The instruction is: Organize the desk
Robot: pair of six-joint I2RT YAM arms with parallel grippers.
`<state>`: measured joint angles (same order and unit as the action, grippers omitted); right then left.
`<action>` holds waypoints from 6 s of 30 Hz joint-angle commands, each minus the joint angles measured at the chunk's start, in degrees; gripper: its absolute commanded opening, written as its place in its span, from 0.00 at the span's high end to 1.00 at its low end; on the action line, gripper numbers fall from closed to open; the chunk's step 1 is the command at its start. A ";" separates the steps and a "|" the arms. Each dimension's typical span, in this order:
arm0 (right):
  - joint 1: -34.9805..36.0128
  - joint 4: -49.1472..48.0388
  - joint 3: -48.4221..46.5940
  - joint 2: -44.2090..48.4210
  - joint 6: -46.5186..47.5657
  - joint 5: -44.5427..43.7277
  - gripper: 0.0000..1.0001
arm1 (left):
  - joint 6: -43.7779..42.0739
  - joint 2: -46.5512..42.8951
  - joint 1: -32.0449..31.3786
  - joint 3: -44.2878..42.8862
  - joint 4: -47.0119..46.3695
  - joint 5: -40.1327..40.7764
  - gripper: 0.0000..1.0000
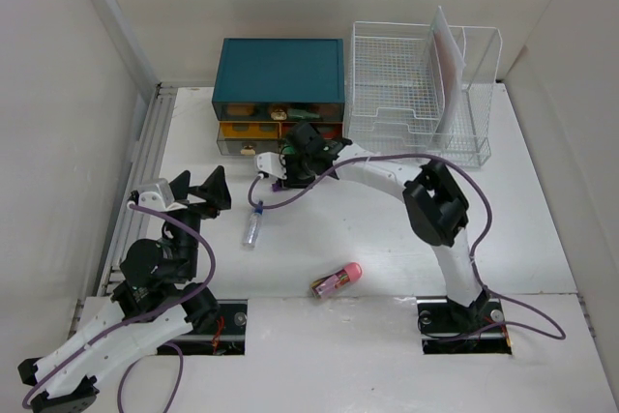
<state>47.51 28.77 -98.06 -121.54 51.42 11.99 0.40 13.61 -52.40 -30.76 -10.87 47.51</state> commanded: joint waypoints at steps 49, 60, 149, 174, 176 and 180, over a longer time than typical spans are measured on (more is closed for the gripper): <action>2.94 15.53 -15.76 -13.20 4.40 -4.95 0.44 | 0.12 -1.04 0.02 0.00 -2.31 -4.18 0.28; 2.94 19.12 -20.50 -14.86 3.07 -4.61 0.44 | 0.12 -1.04 0.02 0.00 -2.31 -4.18 0.28; -1.01 -7.51 -1.96 11.49 -4.57 -24.82 0.52 | -0.40 0.02 0.02 0.53 -2.31 -3.12 0.28; 1.54 8.22 4.56 13.88 24.60 27.56 0.48 | -1.46 -2.52 0.02 1.05 -2.84 -1.36 0.28; 1.54 11.11 0.97 11.77 27.14 29.23 0.48 | -1.46 -3.05 0.02 1.06 -3.36 -1.36 0.28; 2.06 14.29 -3.88 6.15 29.70 30.02 0.46 | -1.46 -3.06 0.02 1.06 -3.36 -1.36 0.28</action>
<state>49.08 39.27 -96.66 -114.28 76.12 36.99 0.01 11.20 -52.40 -30.33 -11.38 45.74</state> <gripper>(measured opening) 0.537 0.721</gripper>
